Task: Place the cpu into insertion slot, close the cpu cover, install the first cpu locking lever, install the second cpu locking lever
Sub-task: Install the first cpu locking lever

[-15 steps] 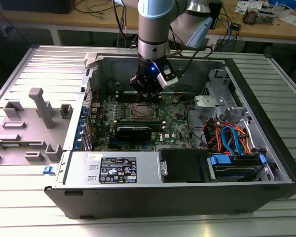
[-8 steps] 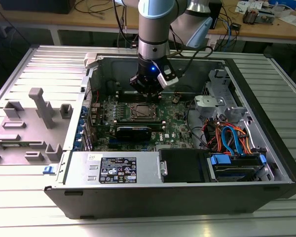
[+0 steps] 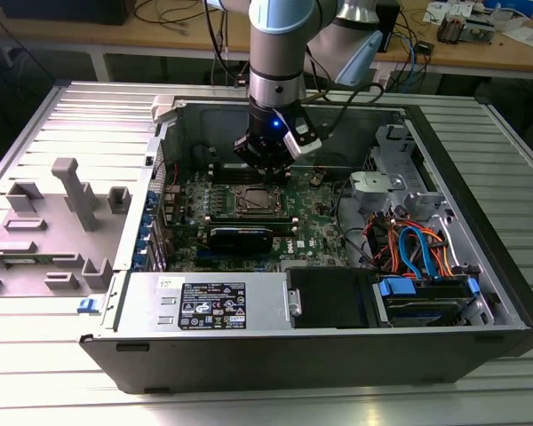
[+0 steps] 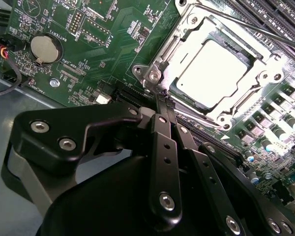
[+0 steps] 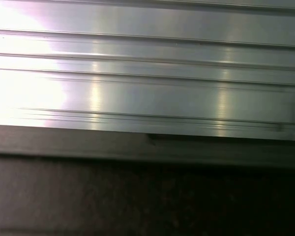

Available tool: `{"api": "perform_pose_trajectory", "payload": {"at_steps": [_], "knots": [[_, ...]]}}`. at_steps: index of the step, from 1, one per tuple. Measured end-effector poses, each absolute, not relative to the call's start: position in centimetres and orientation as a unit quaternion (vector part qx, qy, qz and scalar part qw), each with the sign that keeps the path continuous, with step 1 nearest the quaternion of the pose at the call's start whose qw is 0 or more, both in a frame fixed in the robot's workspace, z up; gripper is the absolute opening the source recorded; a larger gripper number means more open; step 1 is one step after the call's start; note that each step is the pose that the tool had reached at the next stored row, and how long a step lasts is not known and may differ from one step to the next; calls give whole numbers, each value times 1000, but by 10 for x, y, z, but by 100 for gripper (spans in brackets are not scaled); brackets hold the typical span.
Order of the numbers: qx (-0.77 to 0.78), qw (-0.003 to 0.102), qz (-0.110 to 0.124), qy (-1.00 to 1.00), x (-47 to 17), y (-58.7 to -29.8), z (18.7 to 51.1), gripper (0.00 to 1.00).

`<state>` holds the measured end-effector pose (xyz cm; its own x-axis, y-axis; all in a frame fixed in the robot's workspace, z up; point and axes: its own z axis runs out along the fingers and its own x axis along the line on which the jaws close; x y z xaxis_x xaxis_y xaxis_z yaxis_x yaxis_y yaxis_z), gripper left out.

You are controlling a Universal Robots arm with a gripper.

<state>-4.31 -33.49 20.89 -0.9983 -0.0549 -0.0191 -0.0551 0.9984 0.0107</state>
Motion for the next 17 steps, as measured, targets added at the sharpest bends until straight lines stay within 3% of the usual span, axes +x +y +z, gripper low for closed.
{"api": "perform_pose_trajectory", "payload": {"at_steps": [17], "knots": [[-28, 9, 2, 1000, -42, -337, 206, 11]]}}
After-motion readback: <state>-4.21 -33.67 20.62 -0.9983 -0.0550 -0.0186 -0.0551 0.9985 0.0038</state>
